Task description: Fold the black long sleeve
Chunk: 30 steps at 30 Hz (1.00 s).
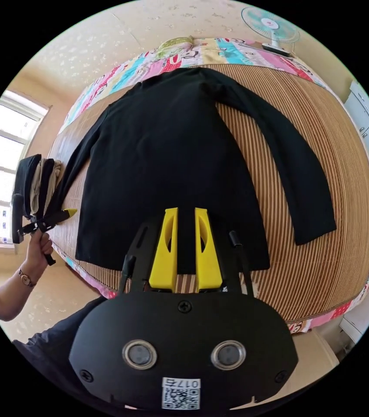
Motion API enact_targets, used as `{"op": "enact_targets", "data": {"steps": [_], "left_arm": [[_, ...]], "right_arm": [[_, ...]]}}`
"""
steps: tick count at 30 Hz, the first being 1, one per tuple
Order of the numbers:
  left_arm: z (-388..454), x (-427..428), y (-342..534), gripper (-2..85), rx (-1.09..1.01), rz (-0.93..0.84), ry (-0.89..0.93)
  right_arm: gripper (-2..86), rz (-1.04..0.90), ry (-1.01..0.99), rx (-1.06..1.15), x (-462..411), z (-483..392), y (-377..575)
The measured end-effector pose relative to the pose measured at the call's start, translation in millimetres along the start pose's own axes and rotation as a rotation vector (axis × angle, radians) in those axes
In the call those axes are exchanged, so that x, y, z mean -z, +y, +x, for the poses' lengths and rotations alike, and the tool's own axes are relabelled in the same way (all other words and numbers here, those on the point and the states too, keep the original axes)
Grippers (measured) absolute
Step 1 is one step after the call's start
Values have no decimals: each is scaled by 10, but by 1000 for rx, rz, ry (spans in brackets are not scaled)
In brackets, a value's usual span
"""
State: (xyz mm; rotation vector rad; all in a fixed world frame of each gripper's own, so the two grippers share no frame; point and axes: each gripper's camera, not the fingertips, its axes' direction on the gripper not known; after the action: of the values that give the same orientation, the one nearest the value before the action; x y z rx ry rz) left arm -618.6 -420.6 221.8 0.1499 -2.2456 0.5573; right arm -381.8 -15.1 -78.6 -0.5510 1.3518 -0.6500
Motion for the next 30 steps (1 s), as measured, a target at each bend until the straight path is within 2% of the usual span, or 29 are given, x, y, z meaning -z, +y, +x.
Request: {"op": "enact_targets", "data": {"steps": [3,6,9,12,14,17,19,22,25,27,30], "left_arm": [[-124,-122,-53,108,-43,-52,-84],[-282,-106,-96,83,-84,-69,-148],[-449,10,-92,49,-136,-156,-215],[-765,164,85,48,-65,-241,-271],[-1063,320,210,52,42,-264,-243],[-1719,779,375,65,293,-130,-53],[-2372,1110,447,94,523,80,230],[-3138,1179,492,141,821,302,534],[-3578,1057,643,166,1151,459,706],[-3777,986,610,159,1217,486,752],[-4040,958,620,101,1295,565,742]], "right_arm": [[68,14,63,29,-37,201,-253],[51,-106,34,73,-338,398,-390],[31,-127,45,143,-380,445,-199],[22,-211,-31,145,-388,463,177],[15,-274,-56,141,-355,440,480],[8,-303,-36,118,-296,494,697],[6,-303,-58,82,-280,600,736],[5,-307,-165,0,-299,833,682],[5,-311,-236,-71,-321,1037,560],[5,-291,-295,-120,-302,1161,493],[4,-272,-352,-190,-272,1308,428]]}}
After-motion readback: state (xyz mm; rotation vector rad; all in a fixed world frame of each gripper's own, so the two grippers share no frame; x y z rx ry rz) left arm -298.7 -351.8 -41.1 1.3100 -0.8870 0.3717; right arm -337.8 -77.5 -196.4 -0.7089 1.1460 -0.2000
